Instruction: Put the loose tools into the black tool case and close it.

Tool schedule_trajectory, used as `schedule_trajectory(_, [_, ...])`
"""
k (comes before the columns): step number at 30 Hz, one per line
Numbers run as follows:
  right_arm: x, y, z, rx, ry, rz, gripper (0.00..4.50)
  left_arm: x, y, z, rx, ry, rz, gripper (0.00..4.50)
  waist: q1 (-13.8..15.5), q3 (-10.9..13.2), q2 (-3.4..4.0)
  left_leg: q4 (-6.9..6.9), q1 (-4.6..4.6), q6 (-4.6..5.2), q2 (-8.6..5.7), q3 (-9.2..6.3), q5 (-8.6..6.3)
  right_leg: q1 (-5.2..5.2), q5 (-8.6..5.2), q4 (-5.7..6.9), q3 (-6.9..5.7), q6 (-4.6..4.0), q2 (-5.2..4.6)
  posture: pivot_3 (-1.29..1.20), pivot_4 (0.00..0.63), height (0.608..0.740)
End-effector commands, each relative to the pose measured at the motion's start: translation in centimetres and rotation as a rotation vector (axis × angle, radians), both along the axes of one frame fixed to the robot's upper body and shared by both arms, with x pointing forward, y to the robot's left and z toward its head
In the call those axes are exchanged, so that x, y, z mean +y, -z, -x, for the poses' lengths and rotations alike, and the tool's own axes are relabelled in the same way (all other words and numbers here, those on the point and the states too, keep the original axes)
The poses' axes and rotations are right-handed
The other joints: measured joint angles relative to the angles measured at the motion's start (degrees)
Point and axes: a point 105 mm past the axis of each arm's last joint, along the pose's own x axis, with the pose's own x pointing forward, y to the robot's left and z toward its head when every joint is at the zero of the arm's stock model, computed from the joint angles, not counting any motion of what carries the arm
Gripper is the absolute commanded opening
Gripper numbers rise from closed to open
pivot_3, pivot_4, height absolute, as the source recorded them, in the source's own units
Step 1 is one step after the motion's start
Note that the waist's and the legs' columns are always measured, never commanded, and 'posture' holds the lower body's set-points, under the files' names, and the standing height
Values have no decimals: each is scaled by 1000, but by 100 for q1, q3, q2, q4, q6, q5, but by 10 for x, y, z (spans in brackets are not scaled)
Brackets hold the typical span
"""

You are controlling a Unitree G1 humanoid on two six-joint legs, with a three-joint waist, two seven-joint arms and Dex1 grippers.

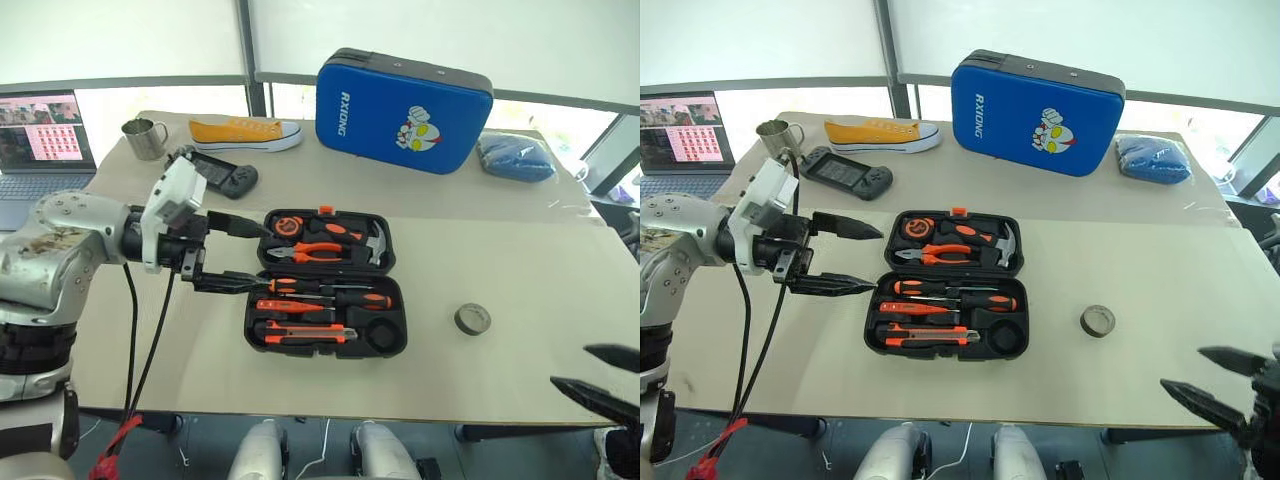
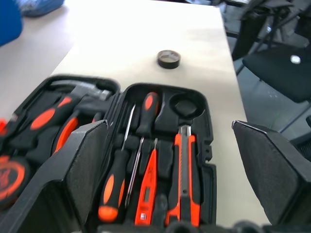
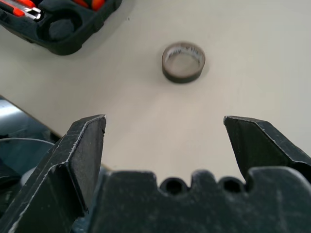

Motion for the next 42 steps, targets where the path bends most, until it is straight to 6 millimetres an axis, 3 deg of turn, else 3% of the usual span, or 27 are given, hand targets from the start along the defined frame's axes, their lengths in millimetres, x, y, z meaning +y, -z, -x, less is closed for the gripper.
schedule_trajectory(1, [9,9,-19,17,-69,31,4500,-6,0,12,-26,60,-44,4423,-6,1,1,-2,-2,0,-2,0,0,-3,0,0,0,-3,2,0,150,739])
schedule_trajectory(3, [16,16,-34,26,-99,44,4500,-7,3,16,-5,76,-65,4423,-16,1,2,-6,-4,1,-7,-2,-1,-6,-4,2,-2,-7,5,0,150,739])
schedule_trajectory(7, [33,36,-66,23,-199,136,4500,-12,-5,4,-84,28,-32,4423,-42,8,-1,-1,-2,1,-8,-2,-1,-3,-3,2,-3,-6,4,0,150,739])
schedule_trajectory(14, [42,60,-87,18,-239,203,4500,-26,-18,3,-163,3,83,4423,37,9,0,2,-20,5,-17,-3,-4,-14,-4,0,-5,1,-1,0,150,739])
schedule_trajectory(17, [44,66,-92,20,-226,207,3820,-27,-18,6,-162,7,95,4500,32,9,0,2,-21,5,-17,-3,-4,-16,-4,2,-3,2,-2,0,150,739])
schedule_trajectory(23, [47,79,-100,17,-190,192,1734,-29,-18,11,-86,17,164,4500,17,9,-1,2,-10,5,-14,-3,-4,-11,-3,7,-3,0,0,0,150,739])
schedule_trajectory(28, [53,65,-95,3,-222,127,141,-29,-13,19,-61,53,147,4500,-13,9,-1,1,-8,5,-12,-4,-3,-10,-3,8,-2,0,1,0,150,739])
schedule_trajectory(29, [54,59,-94,-10,-231,114,29,-29,-12,19,-52,53,144,4500,-12,9,-1,1,-8,5,-12,-4,-3,-10,-3,8,-3,0,2,0,150,739])
schedule_trajectory(33, [71,32,-93,-63,-283,12,29,-29,-11,18,-58,50,135,4500,-9,10,1,1,-9,5,-13,-3,-4,-9,-3,7,-1,0,-2,0,150,739])
schedule_trajectory(37, [129,-1,-81,-116,-498,-108,29,-28,-5,25,-29,75,103,4500,-56,13,4,-2,-8,5,-10,-5,-4,-11,-3,9,-2,-1,3,0,150,739])
schedule_trajectory(42, [168,6,-71,-126,-674,-16,29,-28,6,32,0,104,56,4500,-72,16,1,-6,-9,5,-4,-14,-4,-12,-5,7,-8,-6,5,0,150,739])
